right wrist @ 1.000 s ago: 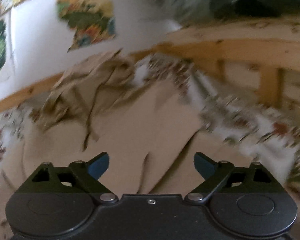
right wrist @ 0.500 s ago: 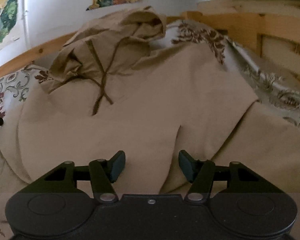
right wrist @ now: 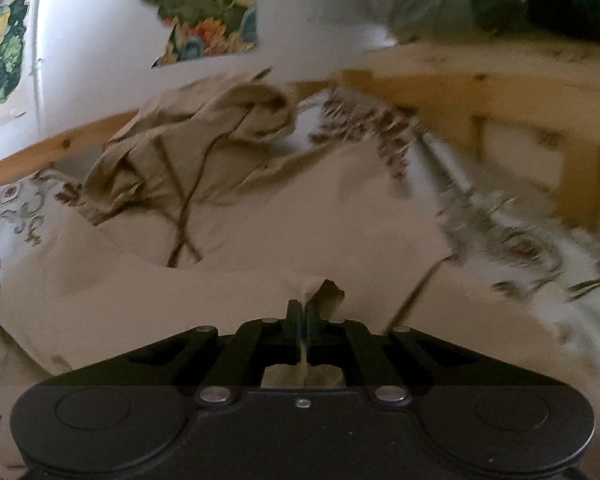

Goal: Fold large clothes

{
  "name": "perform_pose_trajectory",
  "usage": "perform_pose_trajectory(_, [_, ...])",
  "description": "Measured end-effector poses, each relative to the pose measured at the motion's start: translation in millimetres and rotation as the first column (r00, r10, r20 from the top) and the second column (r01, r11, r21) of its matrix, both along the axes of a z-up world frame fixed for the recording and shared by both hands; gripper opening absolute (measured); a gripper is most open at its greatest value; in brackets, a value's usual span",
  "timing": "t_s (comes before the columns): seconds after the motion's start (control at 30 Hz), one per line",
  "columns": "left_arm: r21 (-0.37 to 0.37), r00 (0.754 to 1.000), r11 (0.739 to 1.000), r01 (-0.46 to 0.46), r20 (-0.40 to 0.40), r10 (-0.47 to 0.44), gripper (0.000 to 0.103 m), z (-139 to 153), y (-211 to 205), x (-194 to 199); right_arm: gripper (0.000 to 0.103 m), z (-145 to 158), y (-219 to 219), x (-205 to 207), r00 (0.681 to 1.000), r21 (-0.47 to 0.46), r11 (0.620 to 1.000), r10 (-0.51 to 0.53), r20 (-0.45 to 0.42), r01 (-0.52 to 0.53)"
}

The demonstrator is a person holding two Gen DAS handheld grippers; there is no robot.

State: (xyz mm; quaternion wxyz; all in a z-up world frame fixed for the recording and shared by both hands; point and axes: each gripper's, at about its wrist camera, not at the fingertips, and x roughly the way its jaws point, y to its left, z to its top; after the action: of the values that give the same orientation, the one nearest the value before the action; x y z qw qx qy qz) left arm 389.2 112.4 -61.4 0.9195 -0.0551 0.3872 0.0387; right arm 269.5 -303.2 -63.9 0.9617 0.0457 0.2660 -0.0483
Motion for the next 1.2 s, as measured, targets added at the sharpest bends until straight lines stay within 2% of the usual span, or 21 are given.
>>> perform_pose_trajectory(0.1, [0.032,0.999,0.999,0.006,-0.05,-0.004,0.002,0,-7,2,0.0,-17,-2,4,0.993,-0.031,0.999,0.012,-0.117,-0.015])
perform_pose_trajectory(0.13, [0.035,0.997,0.999,0.002,-0.081,0.001,0.009,-1,-7,3,0.004,-23,-2,7,0.987,-0.033,0.999,0.017,-0.162,-0.023])
perform_pose_trajectory(0.17, [0.034,0.996,0.999,-0.01,-0.088,0.013,0.015,-1,-5,0,0.006,-28,-4,5,0.987,-0.031,0.999,0.004,-0.162,-0.009])
perform_pose_trajectory(0.2, [0.028,0.996,0.999,-0.029,-0.081,0.031,0.021,1,-3,-4,0.016,-28,-5,3,0.989,-0.025,1.0,0.002,-0.145,-0.006])
perform_pose_trajectory(0.23, [0.008,0.996,0.999,-0.054,-0.069,0.054,0.041,5,-1,-11,0.019,-25,-5,3,0.991,-0.023,1.0,0.013,-0.135,-0.016])
perform_pose_trajectory(0.27, [-0.008,0.995,0.997,-0.074,-0.062,0.074,0.066,9,0,-16,0.023,-21,-4,2,0.993,-0.02,0.999,0.025,-0.115,-0.028])
perform_pose_trajectory(0.3, [-0.021,0.994,0.995,-0.101,-0.049,0.1,0.072,15,0,-22,0.03,-16,-4,0,0.996,-0.023,0.999,0.037,-0.084,-0.039])
perform_pose_trajectory(0.33, [-0.028,0.992,0.992,-0.126,-0.027,0.125,0.076,23,-1,-30,0.04,-12,-1,-2,0.997,-0.034,0.998,0.054,-0.054,-0.056])
perform_pose_trajectory(0.4, [-0.039,0.991,0.99,-0.134,-0.013,0.133,0.078,42,-4,-39,0.05,-5,2,-8,0.997,-0.045,0.996,0.081,-0.015,-0.081])
perform_pose_trajectory(0.47, [-0.038,0.992,0.991,-0.126,-0.004,0.126,0.084,66,-8,-46,0.054,-1,-3,-12,0.996,-0.023,0.995,0.092,0.009,-0.092])
perform_pose_trajectory(0.57, [-0.022,0.995,0.996,-0.09,0.037,0.091,0.095,119,-11,-58,0.068,9,-10,-19,0.995,0.022,0.996,0.082,0.056,-0.083])
perform_pose_trajectory(0.63, [-0.045,0.997,0.999,-0.028,0.077,0.032,0.096,156,-11,-64,0.079,16,-17,-22,0.994,0.061,0.996,0.067,0.086,-0.072])
perform_pose_trajectory(0.73, [-0.046,0.989,0.998,0.039,0.146,-0.032,0.102,209,-11,-66,0.08,29,-27,-27,0.99,0.119,0.991,0.052,0.135,-0.068])
perform_pose_trajectory(0.83, [-0.023,0.981,0.997,0.069,0.185,-0.064,0.102,234,-17,-46,0.086,51,-35,-28,0.983,0.109,0.992,0.041,0.181,-0.061])
perform_pose_trajectory(0.9, [-0.014,0.978,0.996,0.086,0.192,-0.082,0.102,230,-25,-19,0.09,69,-44,-19,0.976,0.139,0.989,0.023,0.215,-0.054])
perform_pose_trajectory(0.93, [-0.019,0.977,0.995,0.094,0.192,-0.088,0.102,223,-29,-3,0.094,80,-50,-8,0.973,0.16,0.985,0.025,0.228,-0.062])
perform_pose_trajectory(1.0, [-0.05,0.979,0.993,0.104,0.181,-0.094,0.102,198,-36,31,0.096,99,-61,25,0.973,0.161,0.982,0.064,0.221,-0.101])
perform_pose_trajectory(1.1, [-0.102,0.982,0.989,0.111,0.165,-0.093,0.102,156,-43,67,0.095,123,-64,89,0.969,0.066,0.985,0.144,0.202,-0.161])
perform_pose_trajectory(1.2, [-0.09,0.987,0.993,0.076,0.146,-0.062,0.102,119,-57,97,0.094,136,-59,157,0.96,0.014,0.973,0.224,0.169,-0.229])
